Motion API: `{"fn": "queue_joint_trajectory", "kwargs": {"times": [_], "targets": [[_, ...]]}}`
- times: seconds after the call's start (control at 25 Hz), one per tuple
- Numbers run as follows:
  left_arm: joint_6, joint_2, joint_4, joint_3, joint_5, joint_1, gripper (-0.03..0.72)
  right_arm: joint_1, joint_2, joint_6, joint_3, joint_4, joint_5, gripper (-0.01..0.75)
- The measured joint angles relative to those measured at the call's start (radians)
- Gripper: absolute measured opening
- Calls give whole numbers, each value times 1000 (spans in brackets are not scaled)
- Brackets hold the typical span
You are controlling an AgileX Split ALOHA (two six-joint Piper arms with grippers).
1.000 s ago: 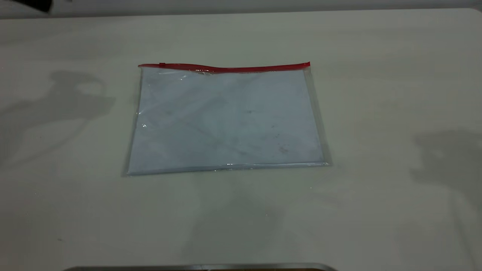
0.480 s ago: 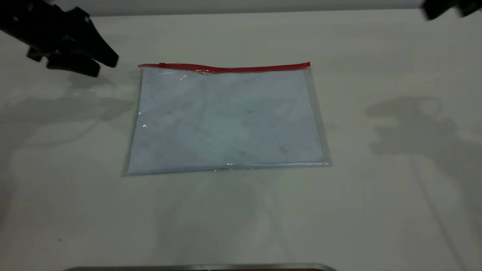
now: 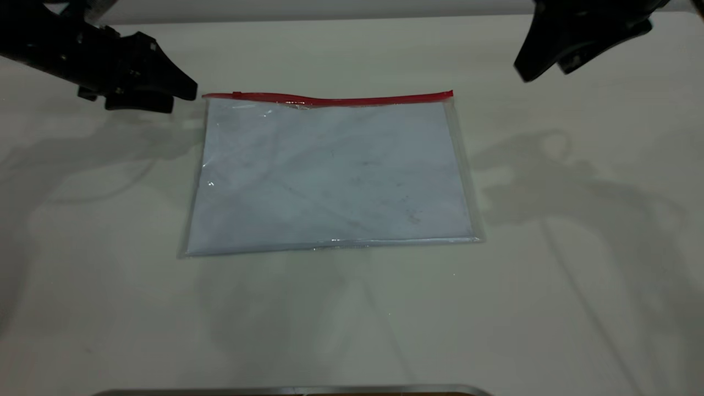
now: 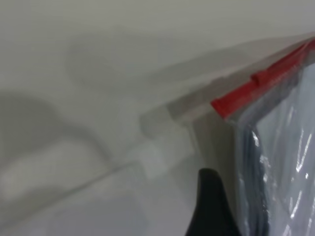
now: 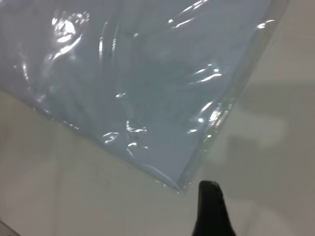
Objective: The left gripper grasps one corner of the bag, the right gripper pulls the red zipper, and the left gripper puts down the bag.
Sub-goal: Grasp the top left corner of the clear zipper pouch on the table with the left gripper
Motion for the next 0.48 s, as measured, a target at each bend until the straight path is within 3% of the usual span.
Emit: {"fn": "queue_joint_trajectory", "kwargs": {"times": [0.48], "targets": [[50,123,-80,-91,83,0,582,2,2,-16,0,15,0,558]]}}
